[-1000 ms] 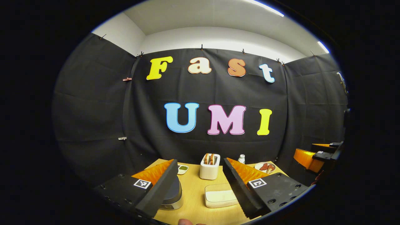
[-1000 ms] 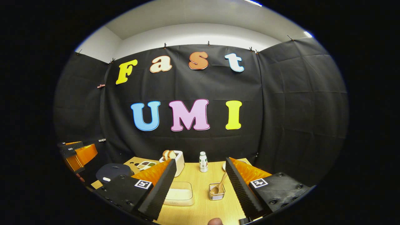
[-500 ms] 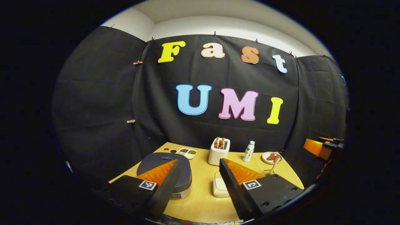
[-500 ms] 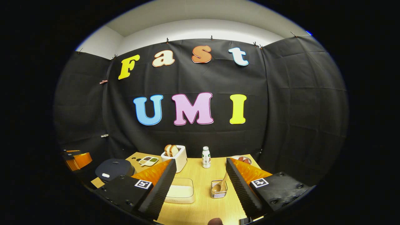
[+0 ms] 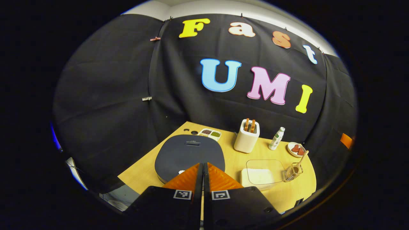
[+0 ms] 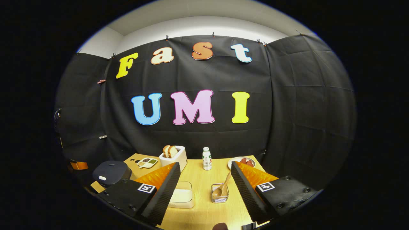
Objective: Close the left gripper, press the button to open the rice cooker; take a wooden spoon from the chopstick holder with the right hand, scoop a spoonful of rice and pour it into the rice cooker, then put the wooden spoon back into the chopstick holder.
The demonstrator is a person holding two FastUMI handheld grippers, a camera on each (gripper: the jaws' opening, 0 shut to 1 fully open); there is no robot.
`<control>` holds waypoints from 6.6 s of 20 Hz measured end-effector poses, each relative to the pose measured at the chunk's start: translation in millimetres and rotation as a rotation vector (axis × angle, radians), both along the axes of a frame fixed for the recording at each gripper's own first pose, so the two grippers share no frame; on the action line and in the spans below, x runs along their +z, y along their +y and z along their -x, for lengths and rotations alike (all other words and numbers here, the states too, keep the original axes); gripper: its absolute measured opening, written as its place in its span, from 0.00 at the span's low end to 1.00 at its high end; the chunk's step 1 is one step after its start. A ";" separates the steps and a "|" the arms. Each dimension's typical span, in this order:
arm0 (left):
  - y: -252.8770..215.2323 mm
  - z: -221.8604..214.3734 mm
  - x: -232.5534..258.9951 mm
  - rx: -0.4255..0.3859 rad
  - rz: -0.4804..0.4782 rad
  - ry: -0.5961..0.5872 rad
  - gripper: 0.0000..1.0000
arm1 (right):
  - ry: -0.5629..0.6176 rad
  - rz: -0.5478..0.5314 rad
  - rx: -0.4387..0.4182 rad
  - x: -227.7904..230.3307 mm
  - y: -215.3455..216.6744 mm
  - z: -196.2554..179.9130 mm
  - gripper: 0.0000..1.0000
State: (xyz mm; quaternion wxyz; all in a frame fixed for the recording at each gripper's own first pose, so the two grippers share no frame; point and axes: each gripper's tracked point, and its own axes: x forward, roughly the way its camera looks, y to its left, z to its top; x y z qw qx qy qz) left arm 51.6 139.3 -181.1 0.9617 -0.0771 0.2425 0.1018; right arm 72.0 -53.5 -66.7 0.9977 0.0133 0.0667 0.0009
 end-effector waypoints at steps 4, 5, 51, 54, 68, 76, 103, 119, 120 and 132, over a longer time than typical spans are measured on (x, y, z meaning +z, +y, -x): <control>15.5 -14.3 -47.8 -0.054 0.082 0.155 0.08 | 0.018 0.016 -0.024 -7.0 -12.7 -2.4 0.99; 23.1 -17.6 -59.9 -0.051 0.102 0.194 0.06 | 0.021 0.020 -0.034 -8.4 -17.3 -2.5 0.99; -71.3 -9.2 122.8 -0.051 -0.043 -0.340 0.94 | 0.164 -0.051 0.011 -72.8 -77.5 -1.2 0.98; -94.9 10.3 124.4 -0.043 -0.086 -0.355 0.94 | 0.186 -0.053 0.024 -94.6 -88.7 -21.6 0.98; -155.6 53.1 124.0 0.018 -0.125 -0.339 0.94 | 0.370 -0.163 0.108 -237.6 -89.2 -159.5 0.96; -139.8 70.6 118.8 0.096 -0.148 -0.306 0.95 | 0.511 -0.241 0.101 -299.1 -79.7 -210.7 0.53; -92.1 61.9 112.2 0.043 -0.078 -0.349 0.94 | 0.194 -0.151 0.060 -141.7 -9.7 -156.1 0.06; -1.5 66.2 86.6 -0.002 -0.052 -0.332 0.94 | 0.095 0.362 0.176 -217.8 143.6 -147.6 0.06; 4.8 67.4 83.4 0.001 -0.050 -0.325 0.94 | 0.102 0.389 0.167 -227.7 146.3 -151.1 0.06; 46.2 84.4 63.2 0.027 -0.053 -0.272 0.95 | 0.249 0.180 0.122 -279.2 182.5 -149.2 0.06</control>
